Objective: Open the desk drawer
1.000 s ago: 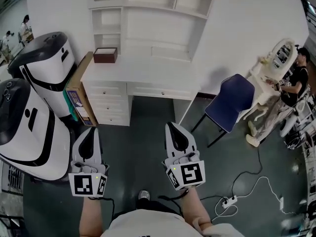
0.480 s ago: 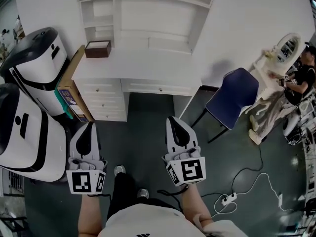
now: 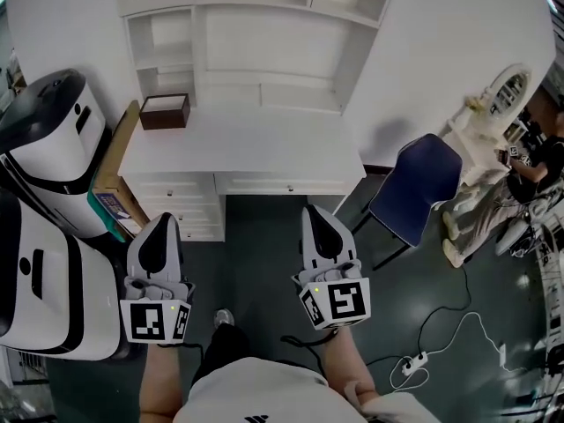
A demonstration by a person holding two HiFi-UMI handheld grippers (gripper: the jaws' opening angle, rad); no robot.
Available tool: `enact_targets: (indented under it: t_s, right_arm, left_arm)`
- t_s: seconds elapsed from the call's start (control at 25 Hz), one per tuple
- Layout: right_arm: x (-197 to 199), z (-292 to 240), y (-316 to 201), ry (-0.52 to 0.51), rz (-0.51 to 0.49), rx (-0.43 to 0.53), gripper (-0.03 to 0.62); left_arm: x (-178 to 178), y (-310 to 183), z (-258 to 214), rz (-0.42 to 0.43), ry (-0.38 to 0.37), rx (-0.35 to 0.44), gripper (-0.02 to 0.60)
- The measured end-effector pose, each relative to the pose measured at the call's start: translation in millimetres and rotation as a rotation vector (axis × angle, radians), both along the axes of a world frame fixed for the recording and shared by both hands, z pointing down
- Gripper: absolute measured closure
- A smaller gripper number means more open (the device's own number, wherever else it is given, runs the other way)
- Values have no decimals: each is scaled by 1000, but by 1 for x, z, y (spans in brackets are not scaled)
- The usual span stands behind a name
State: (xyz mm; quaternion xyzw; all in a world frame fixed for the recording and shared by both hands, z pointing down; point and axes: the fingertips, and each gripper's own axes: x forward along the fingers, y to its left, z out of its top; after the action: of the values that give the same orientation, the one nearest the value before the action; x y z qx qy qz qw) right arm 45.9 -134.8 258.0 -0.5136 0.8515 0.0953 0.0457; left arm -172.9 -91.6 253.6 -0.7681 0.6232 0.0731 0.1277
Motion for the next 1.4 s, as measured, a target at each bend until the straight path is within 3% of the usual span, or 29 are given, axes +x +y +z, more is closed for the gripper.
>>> enact_targets:
  t_s: [0.32,0.72,1.0,1.4]
  right_arm:
    - [-42,-9,-72,-11,56,2,592]
    - [-70,10,-130,-3,108,-56,592]
    - [-61,58,-158,-1,158,-210,592]
    - [-21,172,-183,-25,218,-518,592]
  left_arm:
    - [-49,-80,-11,46,-9,6,574]
    - [-85,-140,-1,86,-7,-10,574]
    - [-86,-164,18,121,12,-53,574]
    - [-58,-193,57,167,17,-139,573]
